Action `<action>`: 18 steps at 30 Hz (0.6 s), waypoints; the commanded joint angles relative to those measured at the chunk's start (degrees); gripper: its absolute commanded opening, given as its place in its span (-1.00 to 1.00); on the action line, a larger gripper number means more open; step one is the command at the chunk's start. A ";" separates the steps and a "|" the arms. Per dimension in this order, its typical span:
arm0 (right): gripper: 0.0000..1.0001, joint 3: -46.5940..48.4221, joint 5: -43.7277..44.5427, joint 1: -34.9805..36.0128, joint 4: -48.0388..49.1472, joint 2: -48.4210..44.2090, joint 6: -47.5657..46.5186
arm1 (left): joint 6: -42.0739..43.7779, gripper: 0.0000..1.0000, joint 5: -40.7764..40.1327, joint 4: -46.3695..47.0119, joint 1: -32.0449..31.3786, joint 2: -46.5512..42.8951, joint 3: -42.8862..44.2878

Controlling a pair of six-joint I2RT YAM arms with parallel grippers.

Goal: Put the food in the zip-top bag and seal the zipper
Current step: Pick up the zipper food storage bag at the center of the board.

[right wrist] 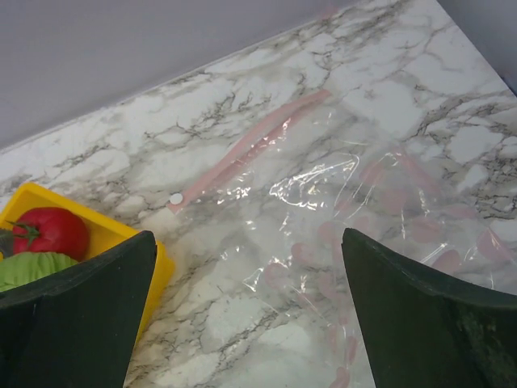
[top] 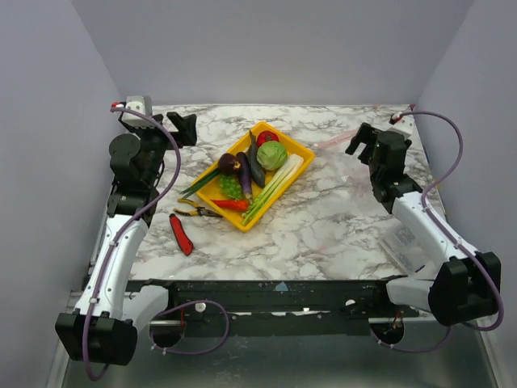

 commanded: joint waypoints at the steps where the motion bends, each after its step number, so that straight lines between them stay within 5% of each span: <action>1: 1.00 2.76 2.09 0.03 -1.83 0.52 1.52 | 2.71 0.97 3.31 -3.94 -3.34 0.63 1.48; 9: 1.00 9.98 7.00 0.05 -9.73 8.82 9.72 | 2.26 0.96 6.77 -8.05 -5.80 0.54 3.48; 18: 1.00 27.60 15.34 0.07 -29.48 24.71 22.98 | 1.48 0.96 9.05 -8.30 -8.72 -0.28 2.51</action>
